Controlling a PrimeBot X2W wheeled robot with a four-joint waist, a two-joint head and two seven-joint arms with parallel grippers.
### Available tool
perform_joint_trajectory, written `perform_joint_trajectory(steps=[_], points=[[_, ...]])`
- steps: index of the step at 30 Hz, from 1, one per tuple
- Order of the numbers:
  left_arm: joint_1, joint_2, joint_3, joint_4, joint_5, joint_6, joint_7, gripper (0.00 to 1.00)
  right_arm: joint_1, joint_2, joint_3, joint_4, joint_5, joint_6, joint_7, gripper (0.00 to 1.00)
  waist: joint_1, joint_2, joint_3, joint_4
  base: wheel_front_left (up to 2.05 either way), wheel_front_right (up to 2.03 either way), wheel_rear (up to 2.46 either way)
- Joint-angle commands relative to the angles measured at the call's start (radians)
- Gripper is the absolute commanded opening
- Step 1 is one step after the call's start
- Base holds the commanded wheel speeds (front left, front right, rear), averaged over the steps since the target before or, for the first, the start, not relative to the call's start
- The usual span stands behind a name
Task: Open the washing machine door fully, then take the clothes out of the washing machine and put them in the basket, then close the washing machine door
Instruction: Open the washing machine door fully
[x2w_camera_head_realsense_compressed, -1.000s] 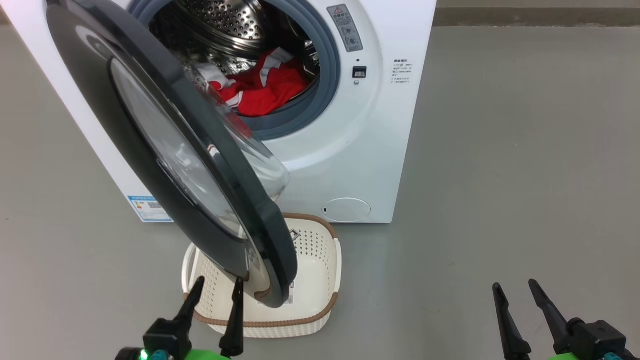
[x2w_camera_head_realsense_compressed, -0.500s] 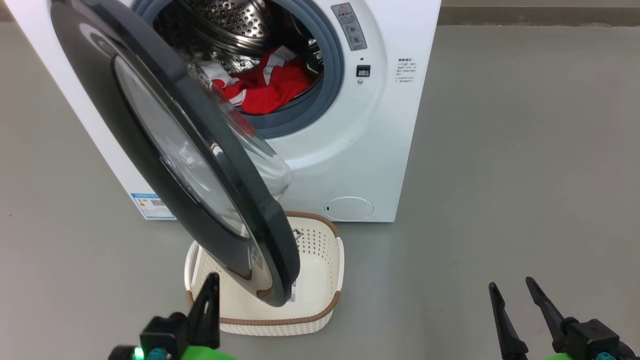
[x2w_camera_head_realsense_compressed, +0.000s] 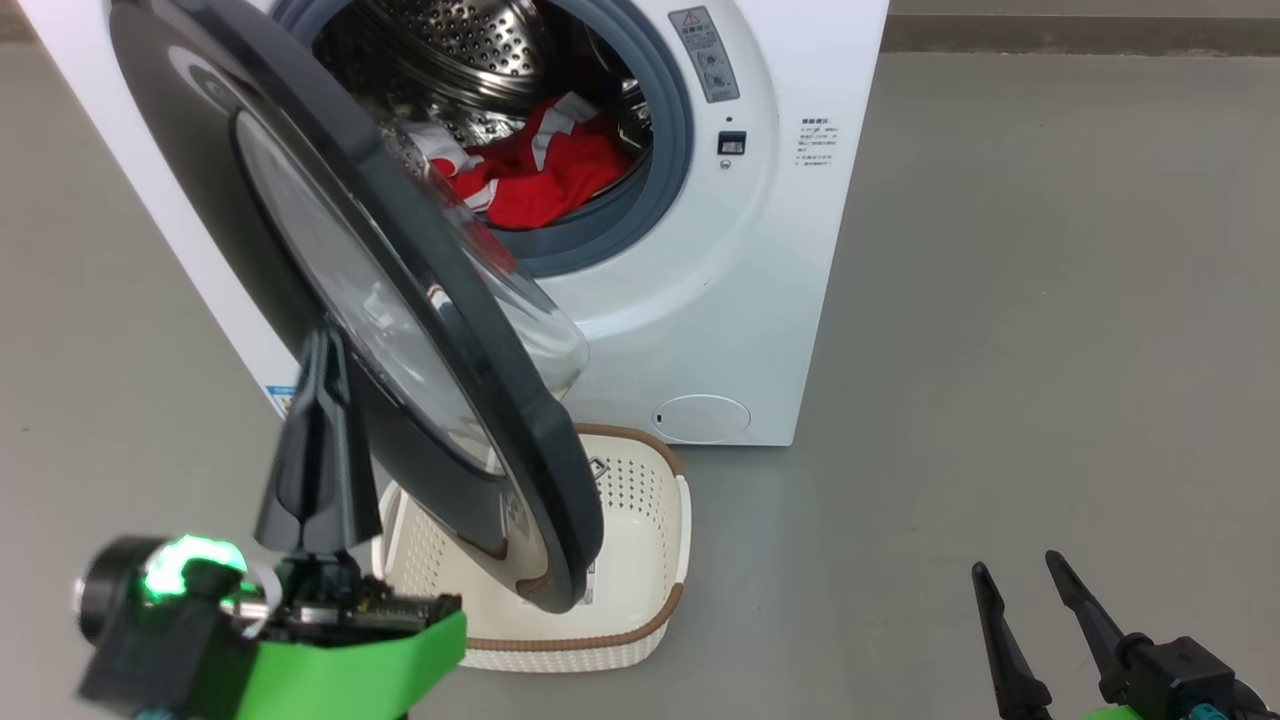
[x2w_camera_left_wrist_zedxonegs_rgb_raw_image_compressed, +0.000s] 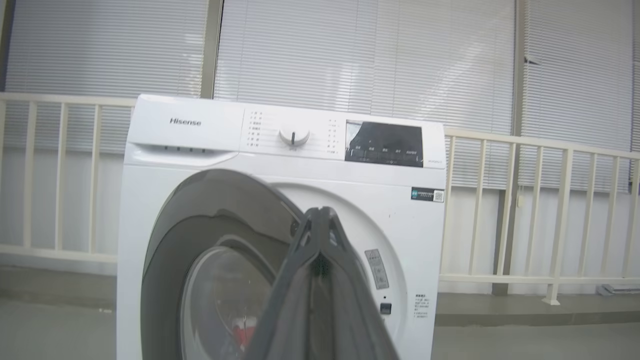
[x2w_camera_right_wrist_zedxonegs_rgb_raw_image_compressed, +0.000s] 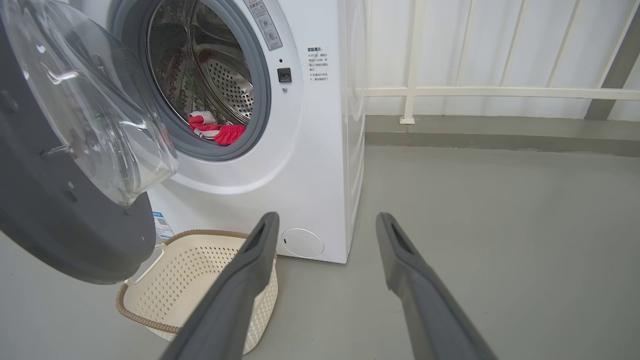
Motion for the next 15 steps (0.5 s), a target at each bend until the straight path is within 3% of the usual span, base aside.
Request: perform_joint_trajectory(steps=[1, 7, 15], points=[[-0.045, 0.011, 0.026, -0.045, 0.012, 0.008, -0.005, 0.0, -0.015, -0.014, 0.028, -0.027, -0.002, 0.003, -0.006, 1.0, 0.0, 0.0, 0.0, -0.002, 0.0, 0.0, 0.0], [-0.091, 0.011, -0.096, -0.168, 0.015, 0.008, -0.005, 0.0, -0.016, -0.014, 0.036, -0.021, -0.002, 0.003, -0.006, 1.0, 0.0, 0.0, -0.005, -0.015, 0.0, 0.0, 0.0], [-0.112, 0.011, -0.316, -0.056, -0.064, -0.008, 0.03, 0.0, -0.016, -0.014, 0.049, -0.015, 0.0, 0.003, -0.006, 1.0, 0.0, 0.0, -0.011, -0.042, 0.0, 0.0, 0.0]])
